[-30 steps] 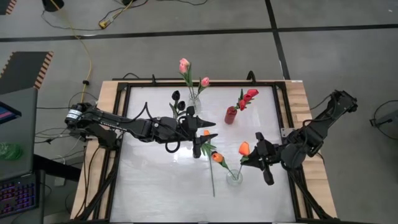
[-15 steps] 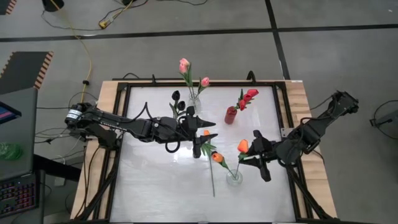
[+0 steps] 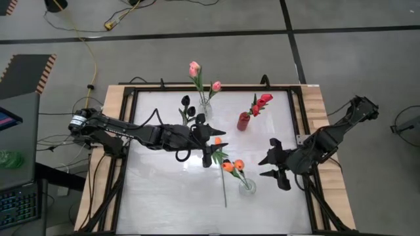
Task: Sort flowers into vase by color
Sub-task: Put the black tulip into the middle transparent vase
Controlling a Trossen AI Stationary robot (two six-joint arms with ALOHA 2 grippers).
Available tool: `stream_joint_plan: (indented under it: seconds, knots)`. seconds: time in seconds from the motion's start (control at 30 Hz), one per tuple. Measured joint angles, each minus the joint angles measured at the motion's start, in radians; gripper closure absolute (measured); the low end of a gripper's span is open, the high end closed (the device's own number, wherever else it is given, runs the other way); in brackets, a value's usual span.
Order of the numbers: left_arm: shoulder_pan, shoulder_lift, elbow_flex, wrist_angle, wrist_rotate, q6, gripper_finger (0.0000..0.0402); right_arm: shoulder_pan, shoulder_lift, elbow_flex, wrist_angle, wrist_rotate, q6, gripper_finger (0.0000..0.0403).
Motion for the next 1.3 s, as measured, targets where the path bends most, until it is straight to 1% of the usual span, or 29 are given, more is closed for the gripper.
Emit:
stream_joint_plan:
  seconds: [0.27, 0.63, 0.7, 0.9, 1.0, 1.07, 1.3]
  knots:
    - [0.000, 0.000, 0.000, -0.155, 0.000, 0.000, 0.0223, 0.000, 0.000, 0.000, -0.102, -0.001, 0.000, 0.0197]
    - [0.000, 0.000, 0.000, -0.377, -0.006, 0.023, 0.0223, 0.000, 0.000, 0.000, -0.111, -0.001, 0.000, 0.0198]
    - [0.000, 0.000, -0.010, -0.372, -0.007, 0.018, 0.0223, 0.000, 0.000, 0.000, -0.111, -0.001, 0.000, 0.0198]
    - [0.000, 0.006, -0.090, -0.318, -0.001, 0.016, 0.0223, 0.000, 0.000, 0.000, -0.111, -0.001, 0.000, 0.0198]
    - [0.000, 0.021, -0.123, -0.308, -0.015, 0.016, 0.0223, 0.000, 0.000, 0.000, -0.111, -0.001, 0.000, 0.0198]
    - [0.002, 0.051, -0.125, -0.269, -0.009, 0.015, 0.0223, 0.000, 0.000, 0.000, -0.111, 0.000, 0.000, 0.0198]
    - [0.010, 0.174, -0.124, -0.230, -0.006, 0.065, 0.0223, 0.000, 0.000, 0.000, -0.108, 0.000, 0.001, 0.0198]
